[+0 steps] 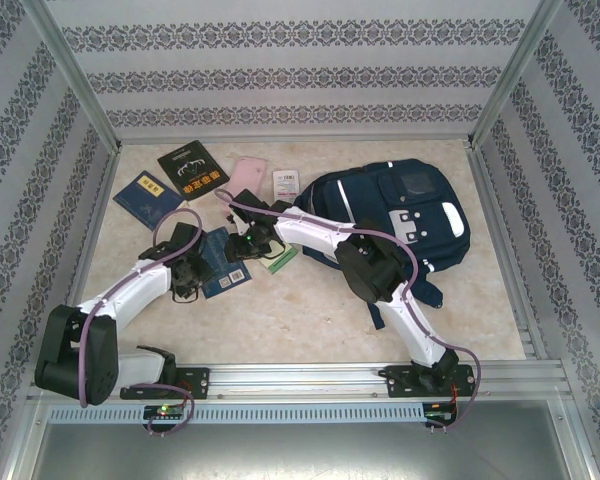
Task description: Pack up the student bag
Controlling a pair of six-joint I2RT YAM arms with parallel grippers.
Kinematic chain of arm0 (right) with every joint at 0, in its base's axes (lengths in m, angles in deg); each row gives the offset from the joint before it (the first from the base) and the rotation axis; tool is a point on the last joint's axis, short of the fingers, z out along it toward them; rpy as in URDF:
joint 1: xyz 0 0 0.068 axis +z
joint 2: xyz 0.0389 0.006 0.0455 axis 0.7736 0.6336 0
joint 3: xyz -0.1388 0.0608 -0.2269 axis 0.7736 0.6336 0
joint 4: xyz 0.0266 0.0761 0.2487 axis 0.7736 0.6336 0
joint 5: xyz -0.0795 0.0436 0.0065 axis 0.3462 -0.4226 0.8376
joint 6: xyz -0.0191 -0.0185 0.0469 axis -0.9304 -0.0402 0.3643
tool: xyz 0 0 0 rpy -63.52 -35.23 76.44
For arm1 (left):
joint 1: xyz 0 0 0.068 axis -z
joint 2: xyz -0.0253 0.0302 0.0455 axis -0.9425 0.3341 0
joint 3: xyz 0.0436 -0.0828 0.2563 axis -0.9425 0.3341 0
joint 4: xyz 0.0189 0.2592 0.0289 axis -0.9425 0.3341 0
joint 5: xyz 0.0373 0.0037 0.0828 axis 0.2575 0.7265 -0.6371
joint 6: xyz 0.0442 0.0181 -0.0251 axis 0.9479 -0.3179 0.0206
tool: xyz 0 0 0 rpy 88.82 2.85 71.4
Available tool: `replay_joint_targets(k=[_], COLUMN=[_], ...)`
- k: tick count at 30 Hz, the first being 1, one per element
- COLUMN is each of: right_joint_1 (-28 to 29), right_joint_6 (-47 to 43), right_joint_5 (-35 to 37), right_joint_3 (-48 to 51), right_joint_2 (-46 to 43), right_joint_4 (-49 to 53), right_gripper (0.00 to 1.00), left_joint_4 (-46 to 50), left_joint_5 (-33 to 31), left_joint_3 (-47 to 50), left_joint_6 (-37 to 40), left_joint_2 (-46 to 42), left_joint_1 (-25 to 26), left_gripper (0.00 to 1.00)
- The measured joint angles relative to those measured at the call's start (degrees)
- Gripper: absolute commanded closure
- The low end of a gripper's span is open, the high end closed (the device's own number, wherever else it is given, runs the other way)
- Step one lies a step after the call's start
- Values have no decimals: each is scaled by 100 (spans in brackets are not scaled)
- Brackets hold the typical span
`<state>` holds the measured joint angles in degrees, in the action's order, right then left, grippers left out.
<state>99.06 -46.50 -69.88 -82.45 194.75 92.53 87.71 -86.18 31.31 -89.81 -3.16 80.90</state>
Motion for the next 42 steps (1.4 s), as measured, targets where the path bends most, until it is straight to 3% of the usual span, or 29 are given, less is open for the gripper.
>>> replay_joint_targets(k=[6, 14, 32, 42], right_joint_1=[0, 0, -22, 116], right_joint_6=[17, -15, -116, -337], right_joint_5=[210, 328, 339, 1202], right_joint_3=[-50, -63, -448, -260], right_joint_2=[4, 4, 280, 146], right_joint_4=[-2, 0, 188, 201], right_gripper=[61, 61, 60, 58], left_joint_4=[-461, -579, -629, -732], left_joint_5=[474, 605, 629, 636], left_joint_3=[28, 37, -11, -9], left_joint_6=[260, 361, 361, 367], left_joint_2=[330, 728, 824, 824], left_joint_1=[-295, -343, -343, -369], left_gripper=[56, 70, 75, 75])
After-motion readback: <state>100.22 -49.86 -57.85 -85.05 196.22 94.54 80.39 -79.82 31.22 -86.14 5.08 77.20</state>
